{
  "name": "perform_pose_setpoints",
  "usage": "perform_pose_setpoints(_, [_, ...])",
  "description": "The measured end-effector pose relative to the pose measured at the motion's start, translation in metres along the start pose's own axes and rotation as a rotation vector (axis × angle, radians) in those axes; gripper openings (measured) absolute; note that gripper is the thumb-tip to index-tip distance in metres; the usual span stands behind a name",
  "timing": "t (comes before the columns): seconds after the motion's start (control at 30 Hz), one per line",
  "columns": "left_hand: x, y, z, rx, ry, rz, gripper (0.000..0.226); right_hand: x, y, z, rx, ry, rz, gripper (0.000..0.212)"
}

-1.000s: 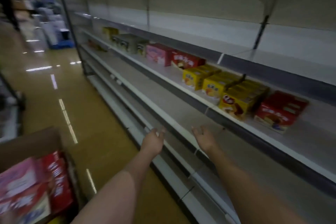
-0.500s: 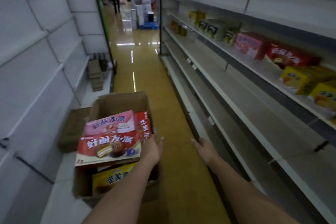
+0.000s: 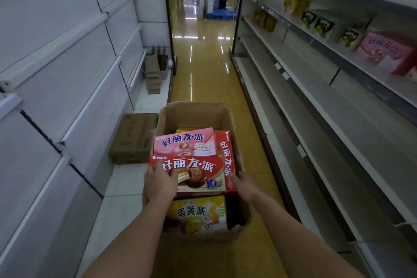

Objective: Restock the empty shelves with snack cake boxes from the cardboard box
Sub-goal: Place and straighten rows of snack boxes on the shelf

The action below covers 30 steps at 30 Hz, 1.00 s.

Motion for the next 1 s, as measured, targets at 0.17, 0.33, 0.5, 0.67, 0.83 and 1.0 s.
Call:
perform_pose_setpoints(0.17, [0.003,-0.022,-0.024,-0.090,-0.008,0.013,0.066,0.016,-0.004,-0.037,-0.006,-0.021,0.106,0.049])
perform_pose_setpoints(0.33, [0.022,-0.042,-0.049,-0.165,-0.066,0.043,0.060,0.028,-0.022,-0.059,-0.008,-0.090,0.156,0.045])
perform_pose_setpoints(0.5, [0.037,-0.061,-0.064,-0.188,-0.104,0.051,0.055,0.041,-0.015,-0.085,-0.024,-0.096,0.058,0.049])
perform_pose_setpoints(0.67, [0.053,-0.075,-0.085,-0.222,-0.195,0.210,0.059,0.053,-0.004,-0.095,0.053,-0.091,-0.082,0.045])
perform_pose_setpoints(0.83, [0.055,-0.068,-0.086,-0.241,-0.261,0.353,0.054,0.055,0.005,-0.104,0.128,0.040,-0.325,0.049])
perform_pose_setpoints(1.0, [0.040,-0.057,-0.080,-0.199,-0.203,0.385,0.051,0.045,0.000,-0.090,0.159,0.075,-0.492,0.036])
Point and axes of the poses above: each hand's wrist, its own z-axis away from the middle knuckle, its own x-axis out of the palm, y = z × x, the point moved 9 cm from there along -z, towards the middle knuckle, and after that the axes turned 5 degrees about -z, right-handed, at the moved point
